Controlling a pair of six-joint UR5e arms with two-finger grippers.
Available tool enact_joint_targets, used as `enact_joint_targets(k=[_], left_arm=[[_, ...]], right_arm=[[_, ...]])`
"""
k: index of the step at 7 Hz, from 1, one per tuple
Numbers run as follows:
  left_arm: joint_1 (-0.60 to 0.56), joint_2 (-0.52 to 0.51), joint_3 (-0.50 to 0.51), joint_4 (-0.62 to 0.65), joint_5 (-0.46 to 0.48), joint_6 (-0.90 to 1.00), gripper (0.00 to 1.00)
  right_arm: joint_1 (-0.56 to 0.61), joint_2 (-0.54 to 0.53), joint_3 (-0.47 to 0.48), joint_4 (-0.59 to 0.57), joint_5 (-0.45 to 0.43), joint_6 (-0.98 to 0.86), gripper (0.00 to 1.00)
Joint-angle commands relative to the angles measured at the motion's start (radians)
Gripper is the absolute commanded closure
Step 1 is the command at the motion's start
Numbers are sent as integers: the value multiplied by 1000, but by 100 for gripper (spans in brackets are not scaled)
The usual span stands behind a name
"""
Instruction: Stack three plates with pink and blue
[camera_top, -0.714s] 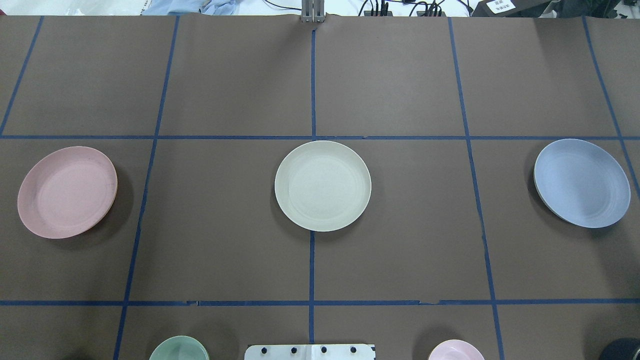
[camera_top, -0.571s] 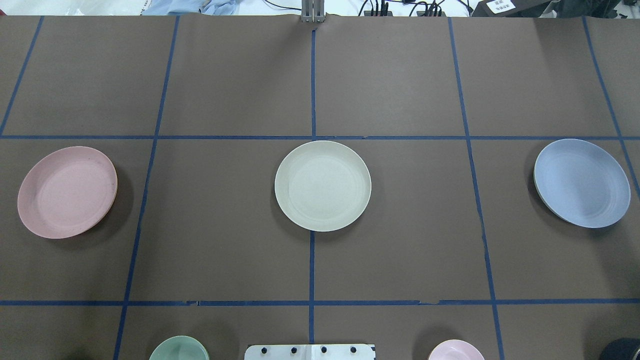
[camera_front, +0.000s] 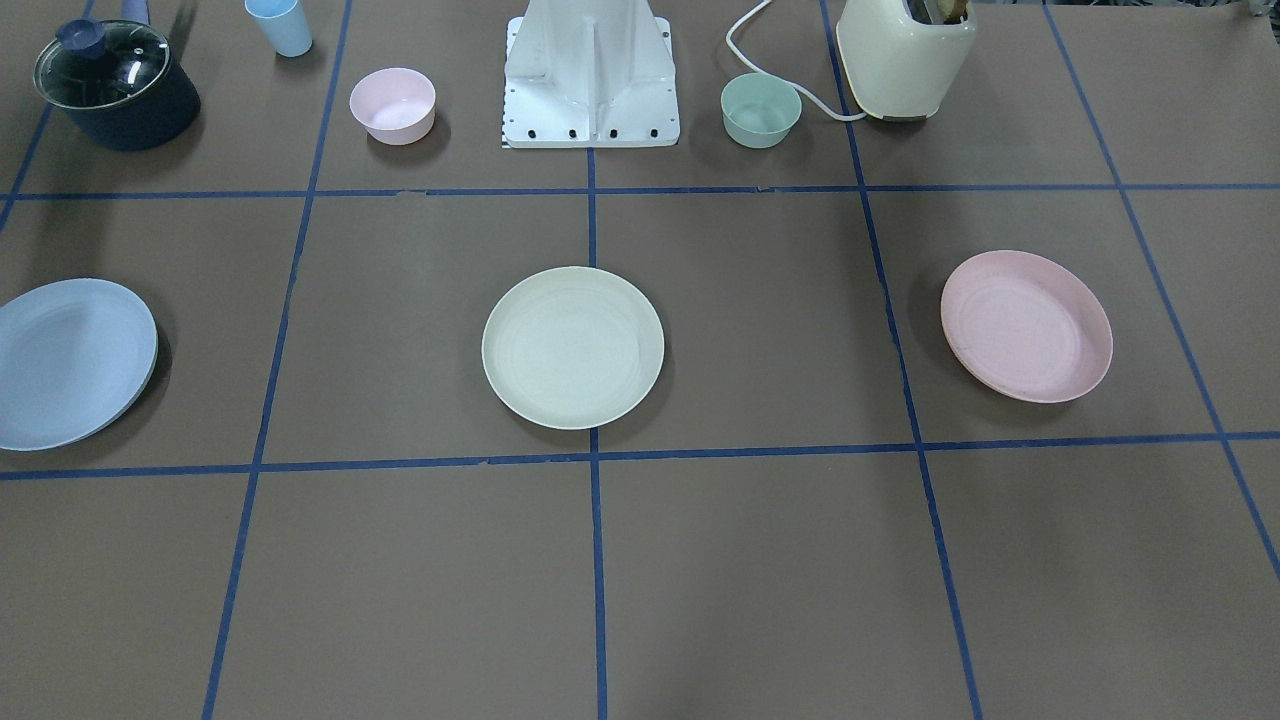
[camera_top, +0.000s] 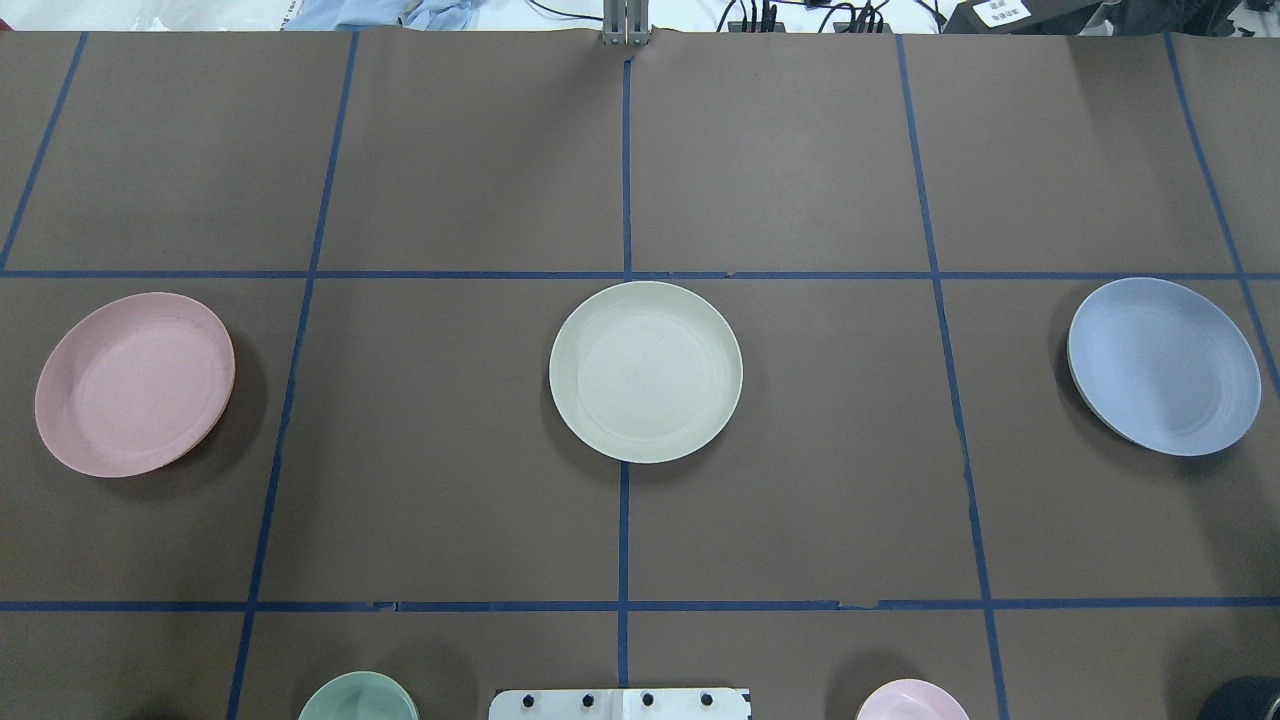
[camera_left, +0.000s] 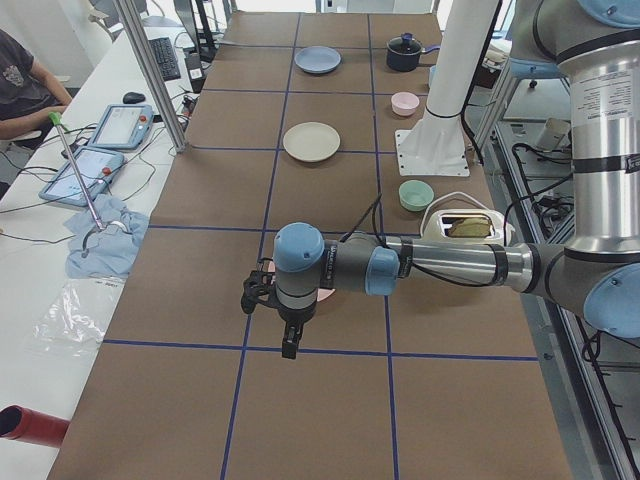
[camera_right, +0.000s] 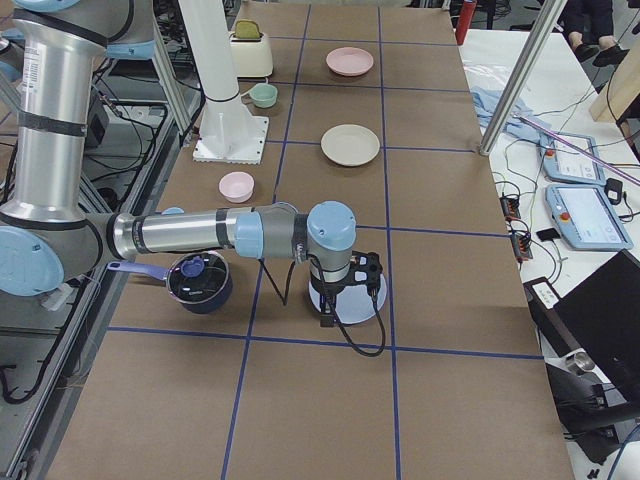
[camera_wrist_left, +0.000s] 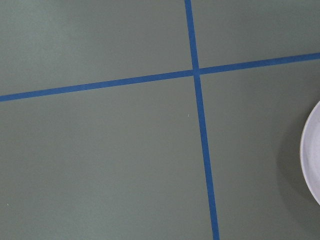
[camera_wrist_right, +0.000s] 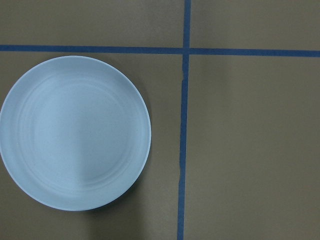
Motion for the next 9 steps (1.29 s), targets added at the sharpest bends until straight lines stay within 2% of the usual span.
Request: enact_joint_targets(k=[1,4,7,9], left_arm=[[-2,-6,-5,-1,0,0,0],[0,-16,-59,2,-12,-3,0],[5,-27,-1,-147,-70,-11,0],[6,-56,-11,-162,-108,-6,0]], right_arm=[[-2,-1,-6,1,0,-3,0],[-2,48,-35,1,-3,0,0],[-3,81,-83,1,-1,0,0],[-3,140,-100,1,18,2,0]])
